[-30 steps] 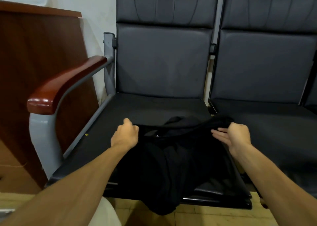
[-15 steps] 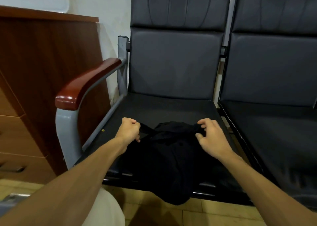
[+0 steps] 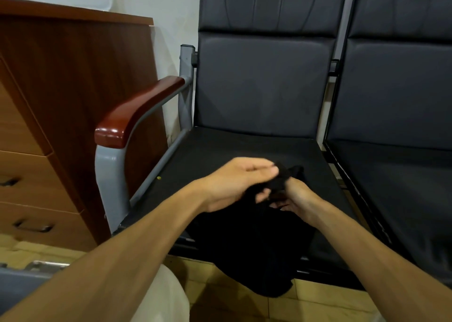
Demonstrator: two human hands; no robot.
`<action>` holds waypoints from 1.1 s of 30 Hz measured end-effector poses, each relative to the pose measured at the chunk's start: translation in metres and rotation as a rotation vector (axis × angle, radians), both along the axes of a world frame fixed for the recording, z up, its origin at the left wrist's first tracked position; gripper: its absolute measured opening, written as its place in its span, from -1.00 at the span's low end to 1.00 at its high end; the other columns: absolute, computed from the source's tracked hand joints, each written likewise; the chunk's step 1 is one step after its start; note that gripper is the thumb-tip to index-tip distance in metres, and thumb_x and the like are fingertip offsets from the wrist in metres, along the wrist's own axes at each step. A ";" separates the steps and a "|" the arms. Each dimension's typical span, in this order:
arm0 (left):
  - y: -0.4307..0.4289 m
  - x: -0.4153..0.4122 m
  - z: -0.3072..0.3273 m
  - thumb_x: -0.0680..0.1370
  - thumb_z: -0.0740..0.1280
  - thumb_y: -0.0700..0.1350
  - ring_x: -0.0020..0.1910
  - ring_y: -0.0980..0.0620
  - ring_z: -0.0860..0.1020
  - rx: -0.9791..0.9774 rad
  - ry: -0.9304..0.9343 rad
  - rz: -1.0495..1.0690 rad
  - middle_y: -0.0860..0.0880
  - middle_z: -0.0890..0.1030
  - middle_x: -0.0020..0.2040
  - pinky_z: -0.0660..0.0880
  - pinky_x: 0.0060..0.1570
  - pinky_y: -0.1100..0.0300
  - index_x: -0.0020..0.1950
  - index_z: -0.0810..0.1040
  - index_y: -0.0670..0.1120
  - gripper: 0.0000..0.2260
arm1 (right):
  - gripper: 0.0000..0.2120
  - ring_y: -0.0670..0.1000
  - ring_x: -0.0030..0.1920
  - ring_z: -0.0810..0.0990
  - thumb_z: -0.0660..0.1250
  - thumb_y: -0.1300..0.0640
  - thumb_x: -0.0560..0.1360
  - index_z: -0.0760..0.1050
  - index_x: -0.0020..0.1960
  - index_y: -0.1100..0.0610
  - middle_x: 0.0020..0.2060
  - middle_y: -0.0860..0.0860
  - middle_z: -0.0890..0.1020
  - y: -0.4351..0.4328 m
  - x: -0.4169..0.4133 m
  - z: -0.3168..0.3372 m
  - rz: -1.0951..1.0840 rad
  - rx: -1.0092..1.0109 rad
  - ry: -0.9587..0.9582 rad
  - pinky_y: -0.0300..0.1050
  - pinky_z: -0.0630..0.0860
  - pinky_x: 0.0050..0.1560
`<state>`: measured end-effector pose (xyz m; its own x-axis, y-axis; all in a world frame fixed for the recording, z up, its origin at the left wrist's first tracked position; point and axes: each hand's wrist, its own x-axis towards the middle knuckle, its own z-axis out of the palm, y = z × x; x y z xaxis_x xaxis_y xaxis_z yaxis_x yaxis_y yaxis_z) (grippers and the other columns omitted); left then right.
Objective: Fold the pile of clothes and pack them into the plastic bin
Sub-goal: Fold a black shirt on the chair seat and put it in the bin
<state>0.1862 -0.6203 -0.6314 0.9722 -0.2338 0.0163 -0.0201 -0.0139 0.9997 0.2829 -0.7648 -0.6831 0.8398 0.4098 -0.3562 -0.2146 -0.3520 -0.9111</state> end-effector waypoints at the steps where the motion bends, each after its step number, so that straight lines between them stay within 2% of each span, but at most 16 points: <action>1: -0.003 -0.004 0.000 0.63 0.22 -0.17 -0.31 0.04 0.47 0.057 0.027 -0.094 -0.16 0.53 -0.20 0.45 -0.18 0.25 0.08 0.56 -0.28 -0.79 | -0.52 0.05 -0.42 0.54 0.10 -0.22 0.60 0.57 0.02 0.16 -0.24 0.21 0.64 -0.001 -0.003 0.003 -0.008 0.095 0.042 -0.16 0.45 -0.36; 3: -0.002 -0.007 -0.002 0.61 0.26 -0.14 -0.05 -0.01 0.59 0.186 0.085 -0.171 -0.14 0.62 0.01 0.50 0.11 0.19 0.16 0.60 -0.17 -0.80 | -0.67 0.09 -0.41 0.61 0.29 -0.01 0.58 0.59 0.04 0.27 -0.28 0.19 0.64 -0.003 -0.009 0.009 -0.061 0.222 0.064 -0.16 0.51 -0.43; 5: 0.003 -0.006 -0.006 0.59 0.29 -0.12 0.15 0.01 0.58 0.275 0.106 -0.123 -0.06 0.64 0.13 0.45 0.24 0.14 0.16 0.62 -0.04 -0.81 | -0.83 0.07 -0.22 0.65 0.34 0.21 0.54 0.59 0.11 0.23 -0.14 0.15 0.66 -0.005 -0.009 0.014 -0.175 0.284 0.018 -0.13 0.56 -0.29; 7: 0.009 -0.003 -0.013 0.59 0.31 -0.13 0.07 0.02 0.59 0.340 0.071 -0.053 -0.06 0.66 0.04 0.48 0.14 0.18 0.12 0.63 -0.02 -0.84 | -0.85 0.07 -0.15 0.62 0.28 0.30 0.56 0.59 0.05 0.17 -0.10 0.12 0.63 -0.009 -0.004 0.019 -0.263 0.402 0.010 -0.12 0.55 -0.19; 9: 0.015 -0.002 -0.024 0.54 0.38 -0.12 -0.01 0.02 0.56 0.537 0.031 0.000 -0.03 0.60 -0.06 0.47 0.03 0.24 0.12 0.59 -0.07 -0.83 | -0.82 0.11 -0.11 0.62 0.20 0.34 0.58 0.55 0.01 0.16 -0.10 0.13 0.62 -0.017 -0.002 0.027 -0.358 0.535 0.033 -0.02 0.55 -0.14; 12: 0.029 -0.002 -0.042 0.45 0.46 0.08 0.20 0.02 0.36 1.055 0.102 -0.073 0.01 0.35 0.15 0.40 0.24 0.11 0.26 0.35 -0.05 -0.50 | -0.74 0.12 -0.03 0.61 0.11 0.37 0.61 0.53 0.12 0.19 -0.06 0.15 0.60 -0.036 0.002 0.039 -0.570 0.673 0.057 0.01 0.56 -0.01; 13: 0.032 -0.001 -0.046 0.43 0.46 0.13 0.24 0.02 0.30 1.158 0.139 -0.102 0.00 0.29 0.21 0.37 0.29 0.07 0.31 0.27 -0.05 -0.41 | -0.72 0.11 -0.01 0.61 0.11 0.37 0.61 0.54 0.13 0.17 -0.03 0.14 0.60 -0.043 0.006 0.040 -0.644 0.662 0.041 0.02 0.57 0.05; 15: 0.039 0.001 -0.051 0.42 0.47 0.13 0.26 0.01 0.27 1.202 0.187 -0.080 -0.01 0.26 0.25 0.35 0.30 0.07 0.35 0.19 -0.06 -0.34 | -0.70 0.14 0.06 0.61 0.13 0.36 0.59 0.59 0.02 0.10 0.05 0.14 0.61 -0.054 0.011 0.038 -0.736 0.538 0.012 0.06 0.56 0.16; 18: 0.043 0.008 -0.057 0.44 0.48 0.03 0.16 -0.01 0.42 1.125 0.228 0.033 -0.01 0.37 0.18 0.44 0.15 0.11 0.31 0.27 -0.06 -0.43 | -0.71 0.20 0.11 0.59 0.16 0.33 0.58 0.58 -0.11 0.04 0.14 0.16 0.60 -0.061 0.014 0.033 -0.712 0.394 0.045 0.15 0.53 0.19; 21: 0.044 0.016 -0.060 0.48 0.45 -0.04 0.05 0.00 0.50 1.117 0.222 0.033 0.00 0.48 0.08 0.49 0.04 0.12 0.18 0.43 -0.05 -0.65 | -0.93 0.19 0.00 0.64 0.34 0.20 0.54 0.59 -0.01 0.15 -0.01 0.17 0.65 -0.065 0.009 0.037 -0.623 0.350 0.080 0.13 0.57 0.09; 24: 0.045 0.025 -0.060 0.52 0.36 -0.17 0.04 -0.08 0.54 1.126 0.133 0.224 -0.09 0.51 0.09 0.53 0.07 0.01 0.06 0.48 -0.05 -0.85 | -0.73 0.11 0.05 0.62 0.49 0.16 0.42 0.58 0.10 0.15 0.02 0.09 0.64 -0.077 0.015 0.035 -0.488 0.058 -0.170 0.08 0.55 0.17; 26: 0.048 0.031 -0.059 0.53 0.30 -0.23 0.05 -0.16 0.54 1.127 0.078 0.484 -0.13 0.50 0.09 0.53 0.07 -0.06 0.06 0.46 -0.08 -0.86 | -0.61 0.08 0.10 0.58 0.54 0.15 0.38 0.54 0.16 0.11 0.05 0.03 0.58 -0.085 0.015 0.036 -0.361 -0.216 -0.308 0.04 0.52 0.21; 29: 0.049 0.037 -0.057 0.55 0.24 -0.29 0.11 -0.22 0.48 1.085 0.067 0.755 -0.16 0.40 0.15 0.47 0.08 -0.04 0.16 0.40 -0.12 -0.80 | -0.68 0.06 0.06 0.59 0.54 0.09 0.38 0.55 0.07 0.11 0.00 0.02 0.60 -0.098 0.016 0.037 -0.131 -0.595 -0.267 0.01 0.52 0.18; 31: 0.044 0.040 -0.057 0.54 0.26 -0.28 0.19 -0.19 0.40 1.120 0.071 0.750 -0.16 0.32 0.24 0.39 0.15 -0.01 0.26 0.37 -0.12 -0.70 | -0.75 0.06 0.03 0.59 0.50 0.08 0.42 0.59 0.05 0.13 -0.04 0.05 0.63 -0.102 0.016 0.037 -0.015 -0.776 -0.233 -0.03 0.52 0.16; 33: 0.031 0.042 -0.057 0.51 0.28 -0.22 0.26 -0.15 0.31 1.196 -0.052 0.686 -0.13 0.30 0.26 0.28 0.24 0.03 0.28 0.38 -0.07 -0.66 | -0.79 0.05 0.03 0.60 0.47 0.09 0.46 0.61 0.05 0.15 -0.04 0.07 0.63 -0.102 0.014 0.036 0.015 -0.784 -0.246 -0.05 0.52 0.14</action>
<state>0.2282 -0.5888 -0.6882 0.9019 0.3897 0.1865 0.3028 -0.8781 0.3704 0.2967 -0.8667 -0.6466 0.9277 0.1304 -0.3497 -0.0308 -0.9070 -0.4200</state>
